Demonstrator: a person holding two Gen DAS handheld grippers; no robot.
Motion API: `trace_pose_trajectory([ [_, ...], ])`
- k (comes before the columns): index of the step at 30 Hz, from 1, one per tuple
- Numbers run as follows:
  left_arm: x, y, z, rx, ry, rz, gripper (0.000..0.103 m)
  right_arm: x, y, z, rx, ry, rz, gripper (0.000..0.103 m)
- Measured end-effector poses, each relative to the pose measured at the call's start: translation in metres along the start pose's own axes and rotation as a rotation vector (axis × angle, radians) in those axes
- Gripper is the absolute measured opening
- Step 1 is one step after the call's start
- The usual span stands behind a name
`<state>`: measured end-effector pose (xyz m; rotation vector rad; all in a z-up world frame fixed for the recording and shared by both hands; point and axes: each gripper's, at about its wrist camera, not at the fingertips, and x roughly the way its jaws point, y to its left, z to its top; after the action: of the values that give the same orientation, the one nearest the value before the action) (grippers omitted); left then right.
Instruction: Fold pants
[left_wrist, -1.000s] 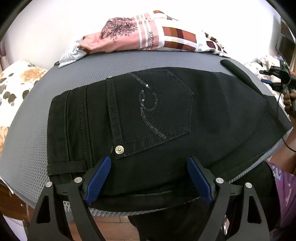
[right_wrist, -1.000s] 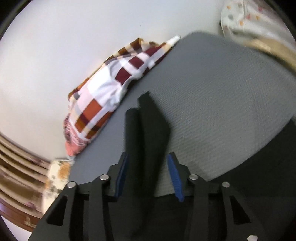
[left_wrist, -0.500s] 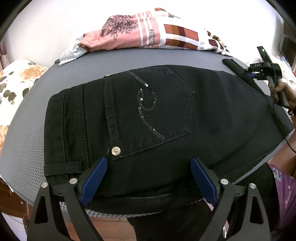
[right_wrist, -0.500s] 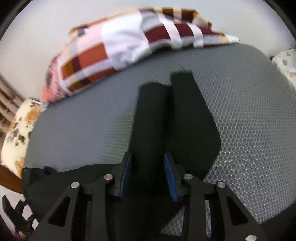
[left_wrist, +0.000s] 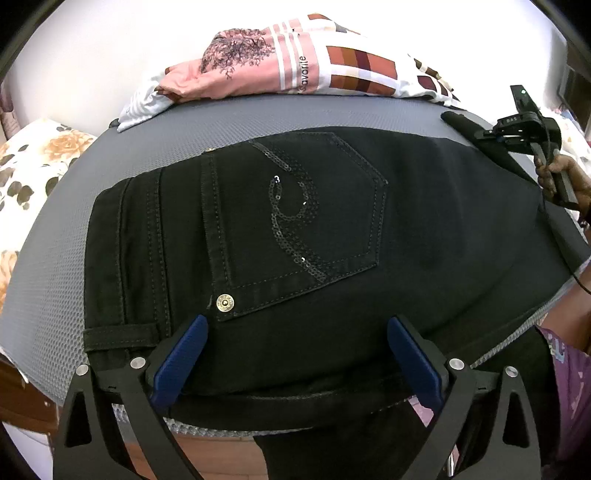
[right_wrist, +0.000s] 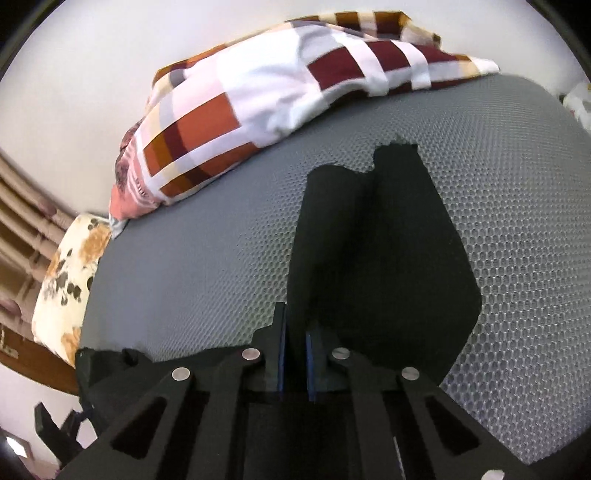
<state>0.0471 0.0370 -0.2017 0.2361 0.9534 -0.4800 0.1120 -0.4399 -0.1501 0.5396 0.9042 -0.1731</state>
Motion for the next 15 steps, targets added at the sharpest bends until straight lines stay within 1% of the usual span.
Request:
trace_pose_trajectory([
  [1,0.0,0.001,0.0,-0.005,0.0,-0.002,0.098,0.005,-0.004,0.002,0.026,0.025,0.008,0.016],
  [2,0.0,0.001,0.001,-0.007,0.0,-0.002,0.098,0.008,-0.009,0.003,0.056,0.038,0.03,0.018],
  [5,0.001,-0.001,0.002,-0.01,0.002,0.005,0.099,0.012,-0.024,0.007,0.159,0.022,0.111,0.02],
  [6,0.001,-0.001,0.002,-0.009,0.003,0.008,0.099,0.013,-0.029,0.008,0.191,0.021,0.133,0.017],
  [7,0.002,-0.002,0.003,-0.006,0.004,0.009,0.099,0.012,-0.033,0.008,0.229,0.021,0.158,0.008],
  [8,0.002,-0.002,0.003,-0.003,0.005,0.009,0.099,0.009,-0.036,0.006,0.259,0.01,0.175,0.008],
  [9,0.002,-0.002,0.003,-0.003,0.004,0.007,0.099,0.002,-0.039,0.004,0.282,-0.012,0.192,0.008],
  [10,0.003,-0.002,0.004,0.002,0.005,0.007,0.099,-0.014,-0.041,-0.002,0.306,-0.055,0.211,0.007],
  [12,0.004,-0.002,0.005,0.005,0.006,0.009,0.099,-0.043,-0.049,-0.012,0.353,-0.128,0.223,0.007],
  [14,0.004,-0.001,0.004,-0.004,0.003,0.002,0.099,-0.09,-0.062,-0.032,0.412,-0.224,0.225,0.007],
  [15,0.004,0.0,0.004,-0.007,0.001,-0.001,0.099,-0.107,-0.067,-0.04,0.429,-0.258,0.22,0.007],
])
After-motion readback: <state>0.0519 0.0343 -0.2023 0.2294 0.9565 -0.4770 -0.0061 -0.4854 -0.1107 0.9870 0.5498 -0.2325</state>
